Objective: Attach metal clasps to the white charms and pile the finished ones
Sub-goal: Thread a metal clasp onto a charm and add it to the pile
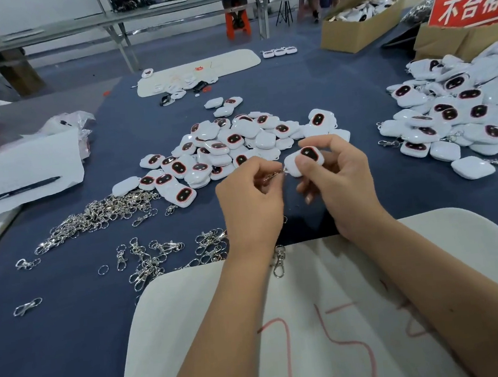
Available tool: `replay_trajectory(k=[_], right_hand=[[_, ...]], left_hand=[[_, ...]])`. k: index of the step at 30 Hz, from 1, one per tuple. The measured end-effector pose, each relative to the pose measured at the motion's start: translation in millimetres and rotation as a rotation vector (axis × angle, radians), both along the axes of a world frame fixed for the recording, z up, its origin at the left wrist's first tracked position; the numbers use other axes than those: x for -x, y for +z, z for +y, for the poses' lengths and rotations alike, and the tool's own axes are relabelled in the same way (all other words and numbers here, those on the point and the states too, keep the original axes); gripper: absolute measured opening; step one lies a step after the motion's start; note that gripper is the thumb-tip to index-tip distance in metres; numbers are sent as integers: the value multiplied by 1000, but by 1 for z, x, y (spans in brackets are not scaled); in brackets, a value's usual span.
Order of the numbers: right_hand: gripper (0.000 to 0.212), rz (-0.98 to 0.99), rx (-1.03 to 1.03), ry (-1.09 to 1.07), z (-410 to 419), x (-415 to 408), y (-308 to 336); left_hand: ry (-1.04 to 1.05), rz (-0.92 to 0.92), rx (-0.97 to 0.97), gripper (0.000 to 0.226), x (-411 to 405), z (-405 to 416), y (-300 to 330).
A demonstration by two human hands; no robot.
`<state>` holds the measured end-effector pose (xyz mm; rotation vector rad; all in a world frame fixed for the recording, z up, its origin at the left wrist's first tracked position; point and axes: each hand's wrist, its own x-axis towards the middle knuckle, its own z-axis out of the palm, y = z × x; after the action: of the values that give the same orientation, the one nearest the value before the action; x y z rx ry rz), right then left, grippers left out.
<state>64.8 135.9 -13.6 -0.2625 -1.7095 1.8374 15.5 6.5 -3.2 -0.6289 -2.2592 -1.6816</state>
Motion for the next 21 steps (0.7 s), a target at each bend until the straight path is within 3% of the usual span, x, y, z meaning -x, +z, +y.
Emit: replay_trajectory(k=[5,12,16,21], right_hand=[[16,0,350,210,11,3,2],[17,25,421,262,13,3,2],[14,3,356,192,10,2,3],[14,20,-13,1,0,-3,3]], left_hand=[[-168,-323,-237,14,1,1,1],[-183,-294,-283,2,-4,2,5],[-153,-212,-192,9,-3,1,5],[-64,108,149,13,2,-3,0]])
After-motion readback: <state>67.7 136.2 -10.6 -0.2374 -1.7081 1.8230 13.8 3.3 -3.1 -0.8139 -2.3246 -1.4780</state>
